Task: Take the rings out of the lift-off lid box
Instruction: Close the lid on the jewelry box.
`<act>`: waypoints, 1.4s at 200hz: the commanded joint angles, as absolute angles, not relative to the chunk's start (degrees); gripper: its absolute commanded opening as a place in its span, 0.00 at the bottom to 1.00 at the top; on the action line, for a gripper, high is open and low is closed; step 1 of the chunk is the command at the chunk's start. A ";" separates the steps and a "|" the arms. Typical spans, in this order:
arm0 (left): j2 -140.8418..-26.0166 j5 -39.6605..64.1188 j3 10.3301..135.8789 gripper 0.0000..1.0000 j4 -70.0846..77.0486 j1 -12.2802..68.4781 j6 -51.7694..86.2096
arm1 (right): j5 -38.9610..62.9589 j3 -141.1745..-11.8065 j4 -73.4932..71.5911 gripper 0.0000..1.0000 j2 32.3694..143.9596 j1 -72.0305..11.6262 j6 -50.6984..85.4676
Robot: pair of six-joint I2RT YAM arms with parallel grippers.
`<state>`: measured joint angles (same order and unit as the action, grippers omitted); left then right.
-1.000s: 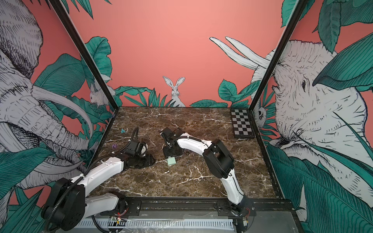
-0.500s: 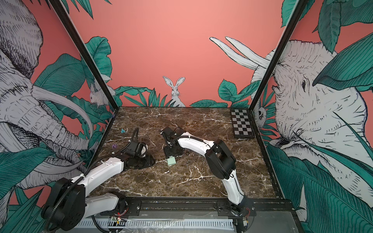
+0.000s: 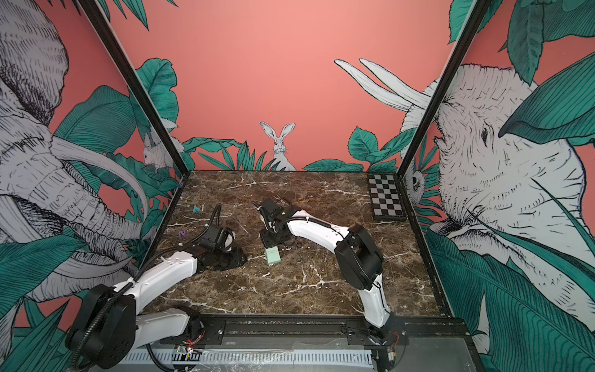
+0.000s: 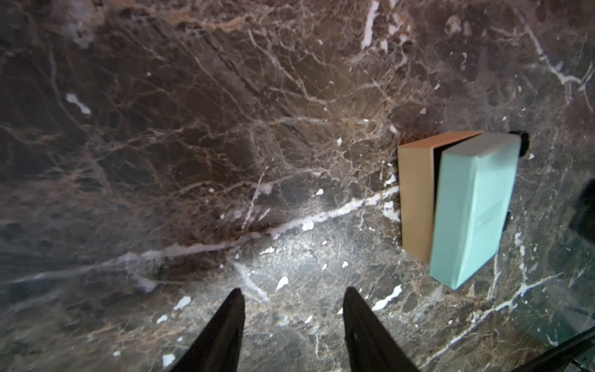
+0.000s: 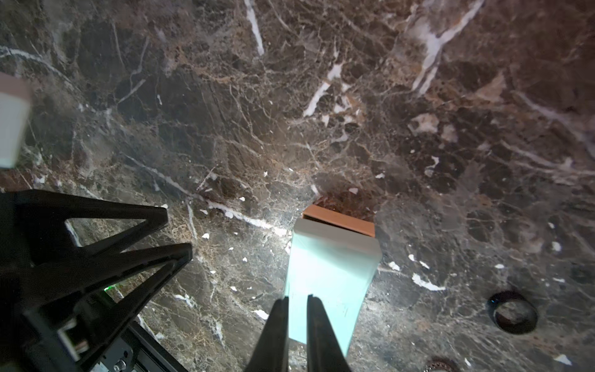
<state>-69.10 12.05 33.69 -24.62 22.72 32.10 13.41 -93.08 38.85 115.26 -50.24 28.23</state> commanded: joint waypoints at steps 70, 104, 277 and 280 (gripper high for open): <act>-69.38 10.81 34.35 0.53 -26.12 22.41 32.26 | 14.00 -94.28 37.54 0.14 121.91 -50.18 26.24; -70.89 11.48 34.28 0.53 -25.44 22.41 32.26 | 12.57 -93.04 37.28 0.14 122.75 -50.19 26.00; -75.33 14.68 37.37 0.50 -20.79 22.37 32.87 | 12.57 -94.57 32.06 0.20 119.56 -49.22 22.18; -75.42 14.70 37.23 0.50 -20.76 22.41 32.95 | 12.50 -94.75 31.99 0.20 119.98 -49.22 22.09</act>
<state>-75.75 14.76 37.63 -20.67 22.70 32.36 12.53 -93.41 33.58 116.97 -49.43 23.59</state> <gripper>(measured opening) 0.498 0.202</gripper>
